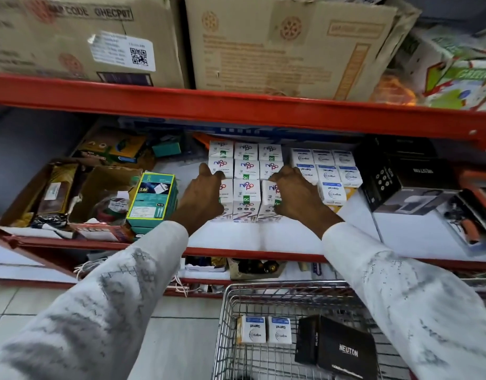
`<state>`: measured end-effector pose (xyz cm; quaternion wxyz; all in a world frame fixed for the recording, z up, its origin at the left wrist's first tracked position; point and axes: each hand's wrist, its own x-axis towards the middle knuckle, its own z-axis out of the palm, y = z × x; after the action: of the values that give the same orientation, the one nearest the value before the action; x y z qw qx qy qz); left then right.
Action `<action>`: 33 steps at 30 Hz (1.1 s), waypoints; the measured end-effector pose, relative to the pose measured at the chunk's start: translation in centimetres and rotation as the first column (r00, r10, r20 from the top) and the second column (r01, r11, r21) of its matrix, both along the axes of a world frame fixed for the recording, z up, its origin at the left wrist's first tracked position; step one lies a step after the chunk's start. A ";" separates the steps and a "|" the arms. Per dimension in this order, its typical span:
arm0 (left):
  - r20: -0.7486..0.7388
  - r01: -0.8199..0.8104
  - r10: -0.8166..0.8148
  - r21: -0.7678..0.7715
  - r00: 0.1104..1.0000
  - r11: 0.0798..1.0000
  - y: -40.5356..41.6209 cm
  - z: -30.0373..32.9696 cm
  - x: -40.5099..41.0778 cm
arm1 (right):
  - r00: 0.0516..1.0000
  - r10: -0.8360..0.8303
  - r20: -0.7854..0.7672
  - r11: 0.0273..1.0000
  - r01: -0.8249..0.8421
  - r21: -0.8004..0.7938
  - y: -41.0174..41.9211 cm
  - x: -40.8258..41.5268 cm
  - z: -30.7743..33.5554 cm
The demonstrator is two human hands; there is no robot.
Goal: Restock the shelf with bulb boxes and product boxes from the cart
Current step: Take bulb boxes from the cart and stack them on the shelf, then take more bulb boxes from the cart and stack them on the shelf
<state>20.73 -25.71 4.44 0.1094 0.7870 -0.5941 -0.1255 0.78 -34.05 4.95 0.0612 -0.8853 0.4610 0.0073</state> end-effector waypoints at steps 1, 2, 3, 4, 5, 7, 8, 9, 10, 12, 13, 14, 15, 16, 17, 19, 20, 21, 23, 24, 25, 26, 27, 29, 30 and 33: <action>-0.006 0.005 -0.005 -0.002 1.000 1.000 0.0 -0.2 0.0 | 1.000 0.007 -0.003 1.000 -0.007 0.005 0.0 0.0 -0.2; -0.013 0.011 -0.011 -0.008 1.000 1.000 0.0 -0.4 0.0 | 1.000 0.015 -0.007 1.000 -0.015 0.009 -0.1 0.0 -0.4; -0.024 0.017 -0.017 -0.017 1.000 1.000 0.1 -0.6 0.0 | 1.000 0.020 -0.006 1.000 -0.020 0.013 -0.1 0.0 -0.6; -0.031 0.022 -0.023 -0.030 0.999 0.999 0.2 -0.8 0.1 | 1.000 0.023 0.000 1.000 -0.023 0.017 -0.1 0.0 -0.7; -0.033 0.027 -0.028 -0.039 0.999 0.999 0.3 -1.0 0.2 | 1.000 0.024 0.013 1.000 -0.024 0.019 -0.1 -0.1 -0.9; -0.026 0.042 -0.043 -0.036 0.999 0.998 0.6 -1.3 0.3 | 0.999 0.028 0.033 1.000 -0.028 0.003 0.4 -0.4 -1.0; -0.013 0.049 -0.050 -0.027 0.999 0.998 1.0 -1.3 0.2 | 0.999 0.038 0.037 0.999 -0.037 -0.021 0.8 -0.6 -1.0; 0.016 0.054 -0.054 -0.018 0.998 0.998 1.5 -1.3 0.1 | 0.998 0.052 0.038 0.997 -0.050 -0.052 1.4 -0.9 -0.9; 0.066 0.059 -0.058 -0.007 0.996 0.998 2.2 -1.3 -0.2 | 0.997 0.063 0.044 0.995 -0.059 -0.080 2.1 -1.2 -1.0; 0.185 0.076 -0.078 0.021 0.980 0.997 4.2 -1.3 -1.2 | 0.994 0.059 0.086 0.993 -0.050 -0.105 4.3 -2.2 -1.2; 0.222 0.084 -0.089 0.032 0.971 0.996 5.3 -1.3 -1.9 | 0.992 0.050 0.112 0.993 -0.037 -0.114 5.5 -2.9 -1.5; 0.241 0.099 -0.104 0.034 0.965 0.994 6.7 -1.5 -2.8 | 0.991 0.036 0.132 0.992 -0.020 -0.123 7.0 -3.6 -2.0; 0.245 0.120 -0.122 0.020 0.962 0.993 8.1 -1.8 -3.7 | 0.989 0.019 0.149 0.991 0.001 -0.131 8.7 -4.5 -2.6; 0.243 0.146 -0.141 -0.001 0.960 0.989 9.4 -2.1 -4.6 | 0.987 0.003 0.162 0.990 0.019 -0.137 10.1 -5.5 -3.1; 0.227 0.169 -0.160 -0.019 0.961 0.986 10.7 -2.6 -5.6 | 0.986 -0.013 0.165 0.991 0.036 -0.131 11.8 -6.5 -3.9; 0.172 0.213 -0.199 -0.065 0.965 0.975 13.3 -4.0 -7.5 | 0.989 -0.038 0.142 0.994 0.052 -0.098 14.7 -8.4 -5.4; 0.133 0.238 -0.226 -0.084 0.965 0.968 14.7 -4.8 -8.6 | 0.992 -0.053 0.119 0.995 0.062 -0.073 16.2 -9.5 -6.3; 0.095 0.267 -0.257 -0.104 0.962 0.958 15.9 -5.6 -9.7 | 0.993 -0.061 0.099 0.997 0.066 -0.045 17.4 -10.3 -7.2; 0.024 0.333 -0.332 -0.105 0.943 0.937 18.0 -8.0 -12.2 | 0.994 -0.072 0.086 0.997 0.068 0.047 19.6 -11.9 -9.4; -0.004 0.362 -0.363 -0.075 0.932 0.929 18.8 -9.4 -13.4 | 0.994 -0.072 0.084 0.993 0.063 0.098 20.3 -12.5 -10.5; -0.038 0.375 -0.375 -0.021 0.926 0.927 19.3 -10.7 -14.4 | 0.994 -0.069 0.081 0.990 0.058 0.129 20.9 -13.0 -11.6; -0.072 0.369 -0.366 0.042 0.928 0.928 19.4 -11.9 -15.1 | 0.994 -0.065 0.087 0.989 0.053 0.139 21.2 -13.2 -12.3; -0.105 0.355 -0.343 0.124 0.933 0.927 19.3 -13.3 -15.7 | 0.993 -0.063 0.103 0.990 0.050 0.132 21.3 -13.3 -13.0; -0.129 0.323 -0.299 0.258 0.946 0.910 18.8 -15.7 -16.5 | 0.991 -0.038 0.132 0.996 0.027 0.080 21.0 -13.1 -14.1; -0.113 0.302 -0.281 0.300 0.953 0.905 18.6 -16.8 -16.8 | 0.991 -0.021 0.135 0.998 0.012 0.063 20.8 -13.0 -14.9; -0.057 0.244 -0.241 0.387 0.969 0.889 17.9 -19.2 -17.6 | 0.995 0.022 0.092 0.983 -0.039 0.181 20.4 -13.2 -17.8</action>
<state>3.16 -7.79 -14.72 -0.0642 0.7122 -0.6500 -0.2571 -12.41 -13.69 -12.81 0.1627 -0.8823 0.4415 0.0106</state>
